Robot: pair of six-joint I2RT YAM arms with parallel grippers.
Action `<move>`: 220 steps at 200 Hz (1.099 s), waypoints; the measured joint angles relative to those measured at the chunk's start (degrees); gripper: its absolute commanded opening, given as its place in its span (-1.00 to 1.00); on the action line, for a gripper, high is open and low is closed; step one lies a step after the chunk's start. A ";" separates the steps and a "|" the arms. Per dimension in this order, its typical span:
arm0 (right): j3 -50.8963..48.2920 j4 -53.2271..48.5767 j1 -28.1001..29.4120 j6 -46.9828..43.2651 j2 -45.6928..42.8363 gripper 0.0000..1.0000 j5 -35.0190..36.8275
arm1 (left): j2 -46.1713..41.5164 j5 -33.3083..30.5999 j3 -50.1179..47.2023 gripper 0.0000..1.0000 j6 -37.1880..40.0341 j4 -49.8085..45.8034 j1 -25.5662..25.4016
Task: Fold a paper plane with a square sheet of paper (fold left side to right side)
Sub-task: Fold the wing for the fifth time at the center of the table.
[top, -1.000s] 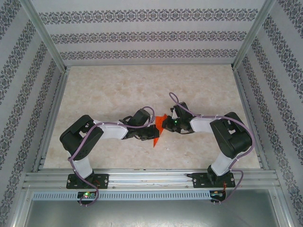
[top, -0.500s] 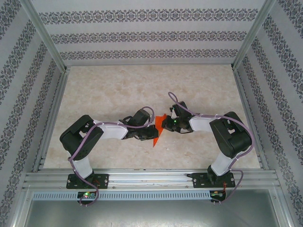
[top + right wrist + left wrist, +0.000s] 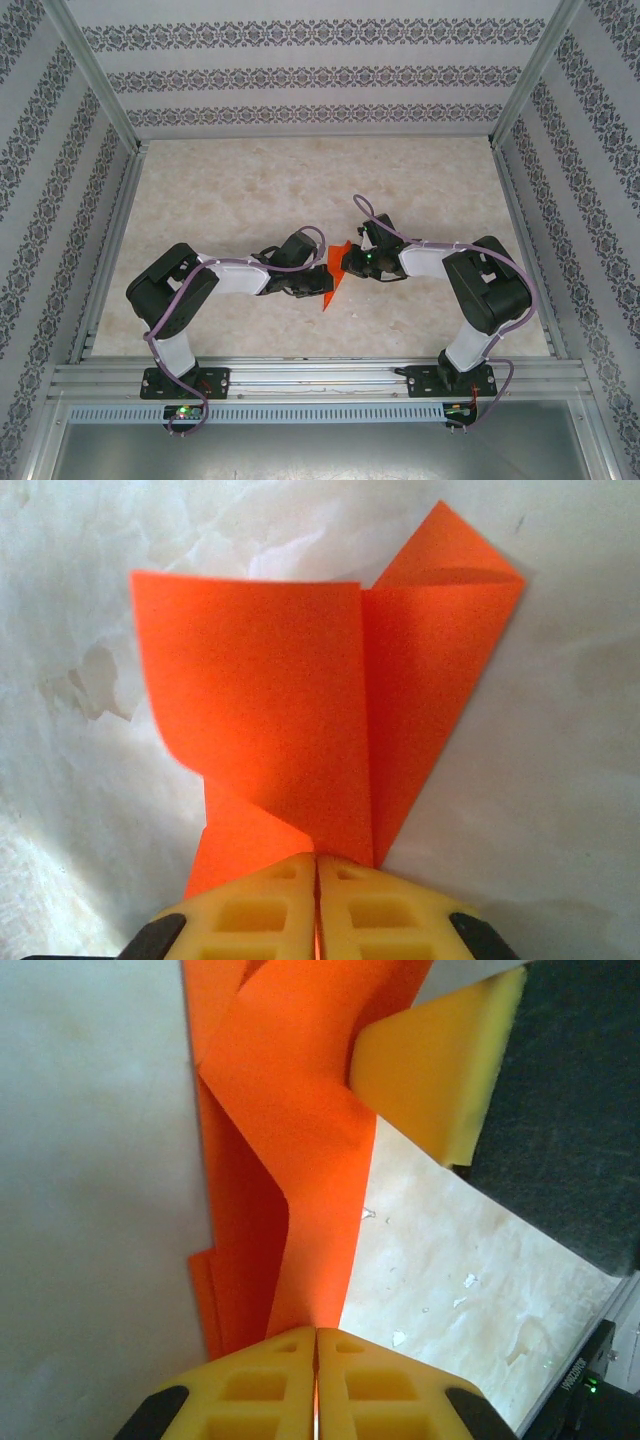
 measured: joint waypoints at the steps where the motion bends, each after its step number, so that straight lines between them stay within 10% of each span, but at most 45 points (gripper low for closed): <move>1: 0.00 0.02 0.04 0.00 0.00 -0.81 0.00 | 0.00 -0.02 0.00 -0.82 0.00 0.00 0.00; 220: 1.25 -2.36 -3.21 -3.87 -7.82 -0.80 -2.86 | 1.07 -0.42 -0.96 -0.97 0.00 1.53 0.35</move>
